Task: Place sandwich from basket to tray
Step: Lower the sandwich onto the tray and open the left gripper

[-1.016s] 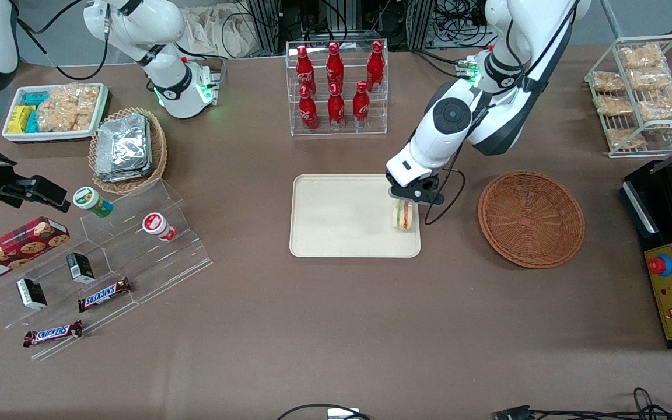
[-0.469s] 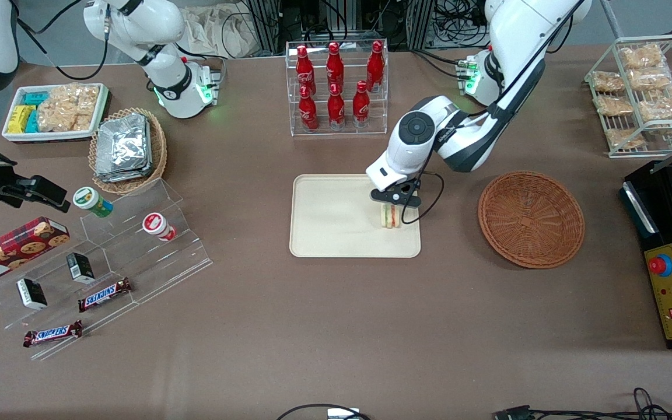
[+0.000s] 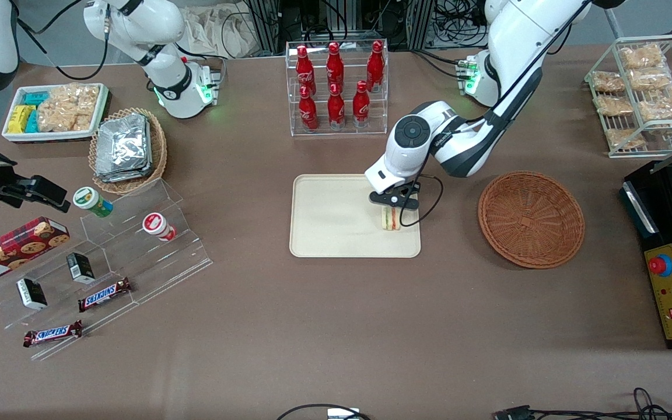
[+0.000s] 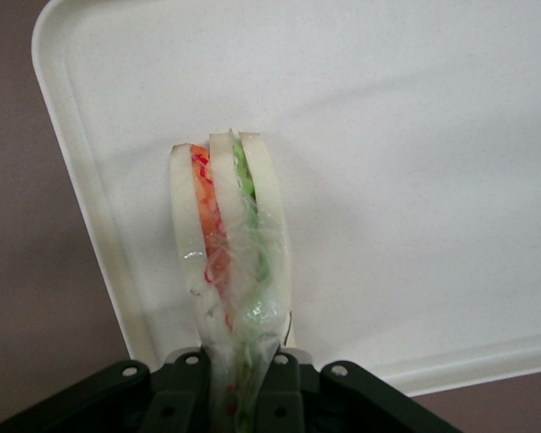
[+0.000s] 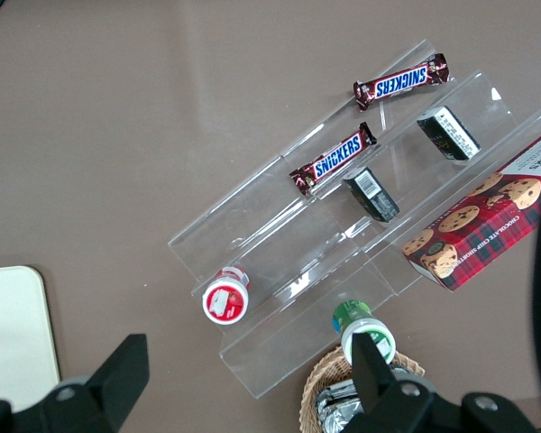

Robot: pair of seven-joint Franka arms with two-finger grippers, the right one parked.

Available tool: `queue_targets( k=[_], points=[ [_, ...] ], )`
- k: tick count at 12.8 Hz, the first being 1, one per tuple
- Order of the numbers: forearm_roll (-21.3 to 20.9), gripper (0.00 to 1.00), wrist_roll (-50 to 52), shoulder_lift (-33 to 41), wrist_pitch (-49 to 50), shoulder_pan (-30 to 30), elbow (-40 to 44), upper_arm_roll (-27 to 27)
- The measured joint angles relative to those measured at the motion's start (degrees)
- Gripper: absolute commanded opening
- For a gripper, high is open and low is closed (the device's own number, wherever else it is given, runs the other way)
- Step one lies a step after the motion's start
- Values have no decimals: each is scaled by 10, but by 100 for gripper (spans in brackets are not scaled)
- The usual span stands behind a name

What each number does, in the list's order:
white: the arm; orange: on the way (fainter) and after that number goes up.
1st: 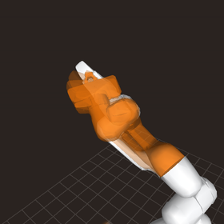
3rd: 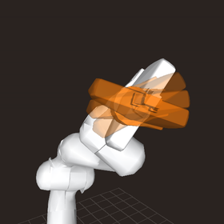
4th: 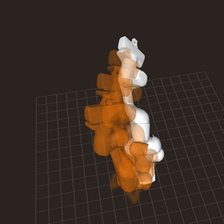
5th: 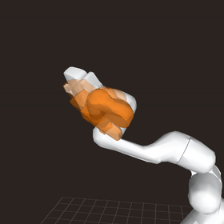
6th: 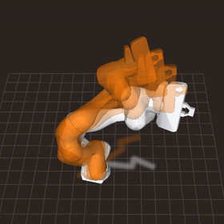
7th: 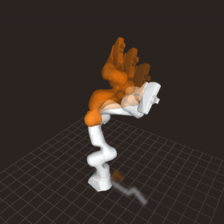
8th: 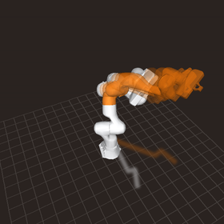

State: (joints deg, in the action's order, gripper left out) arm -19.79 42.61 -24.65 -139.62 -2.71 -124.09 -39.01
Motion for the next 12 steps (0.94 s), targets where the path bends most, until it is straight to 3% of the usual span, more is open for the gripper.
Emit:
queue_targets(
  k=[2, 5, 6, 12],
  points=[
    [-25, 51, 27, -10, 0, 0, 0, 0],
    [-38, 91, 43, -13, 0, 0, 1, -2],
    [-38, 99, 45, -13, 0, 0, 3, -2],
    [-38, 99, 70, -11, 120, 4, 107, -1]
  ],
)
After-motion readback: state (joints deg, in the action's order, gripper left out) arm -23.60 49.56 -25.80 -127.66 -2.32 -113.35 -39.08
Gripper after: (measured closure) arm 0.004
